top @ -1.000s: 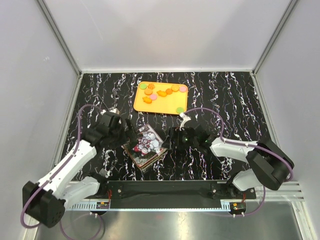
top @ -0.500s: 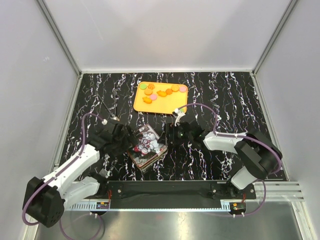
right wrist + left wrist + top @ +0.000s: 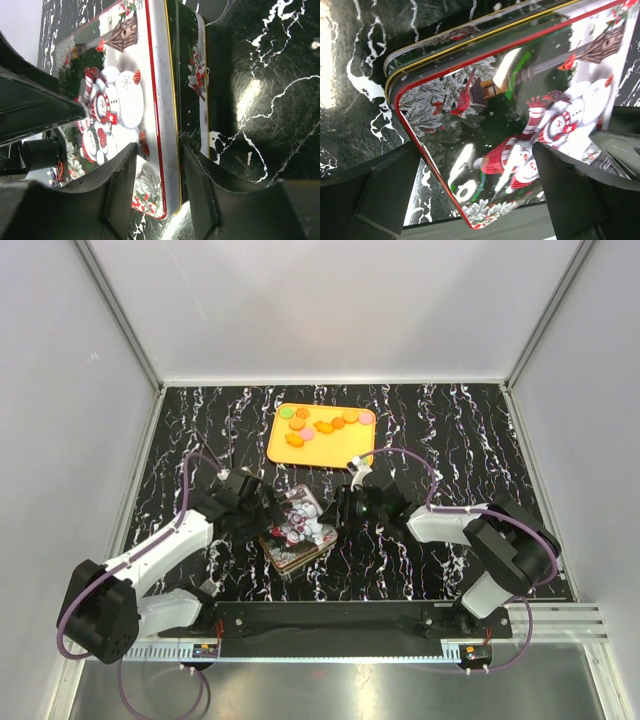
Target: Pack the cookies
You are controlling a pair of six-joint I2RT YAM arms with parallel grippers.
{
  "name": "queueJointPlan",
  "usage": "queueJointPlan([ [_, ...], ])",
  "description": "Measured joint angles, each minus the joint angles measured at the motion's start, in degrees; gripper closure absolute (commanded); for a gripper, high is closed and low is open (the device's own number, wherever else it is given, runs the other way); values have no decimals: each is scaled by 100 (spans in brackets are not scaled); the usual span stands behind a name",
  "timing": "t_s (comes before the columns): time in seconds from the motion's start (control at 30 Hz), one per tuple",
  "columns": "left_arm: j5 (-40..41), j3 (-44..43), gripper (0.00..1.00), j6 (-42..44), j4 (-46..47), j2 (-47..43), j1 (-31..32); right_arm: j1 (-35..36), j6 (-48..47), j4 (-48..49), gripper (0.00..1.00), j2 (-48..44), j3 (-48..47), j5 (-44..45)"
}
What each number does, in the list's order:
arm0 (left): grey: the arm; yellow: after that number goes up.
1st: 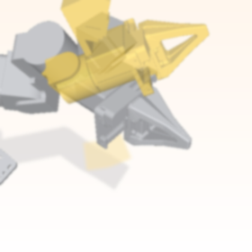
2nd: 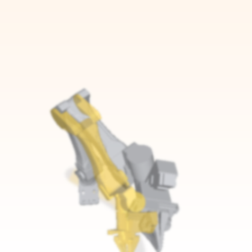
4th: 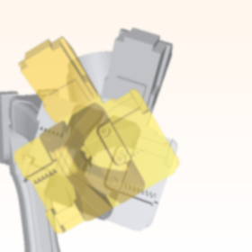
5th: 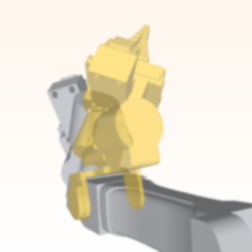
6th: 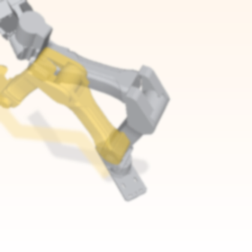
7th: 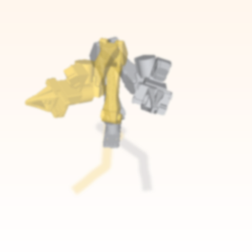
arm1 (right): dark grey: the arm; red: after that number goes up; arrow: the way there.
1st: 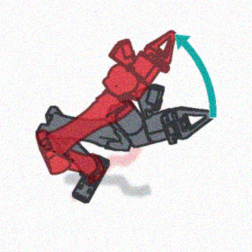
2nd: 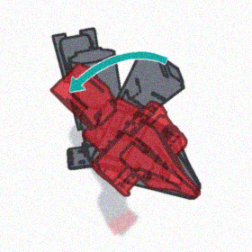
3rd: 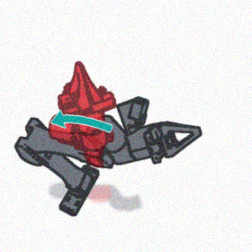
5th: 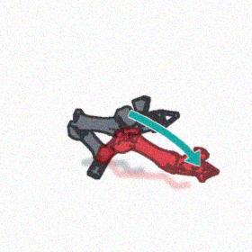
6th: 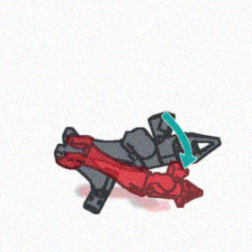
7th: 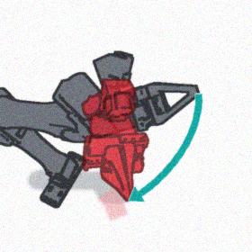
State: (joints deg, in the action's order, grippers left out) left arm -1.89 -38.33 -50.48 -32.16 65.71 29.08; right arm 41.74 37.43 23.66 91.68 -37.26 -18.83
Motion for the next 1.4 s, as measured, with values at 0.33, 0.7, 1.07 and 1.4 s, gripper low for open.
queueJointPlan([
  [0.33, -24, -461, 1, 468, -341, 341, 13, -13, 96, 37, 47, 22, 31, 28],
  [0.7, -238, -304, 7, 459, -90, 529, -214, -13, 92, -289, 49, 109, -105, 28],
  [1.07, -879, -76, 12, 323, 614, 866, -531, -55, -24, -765, 26, 136, -380, 107],
  [1.4, -1156, -55, 13, 402, 1047, 1010, -428, -588, -560, -1937, 12, 26, -1211, 181],
])
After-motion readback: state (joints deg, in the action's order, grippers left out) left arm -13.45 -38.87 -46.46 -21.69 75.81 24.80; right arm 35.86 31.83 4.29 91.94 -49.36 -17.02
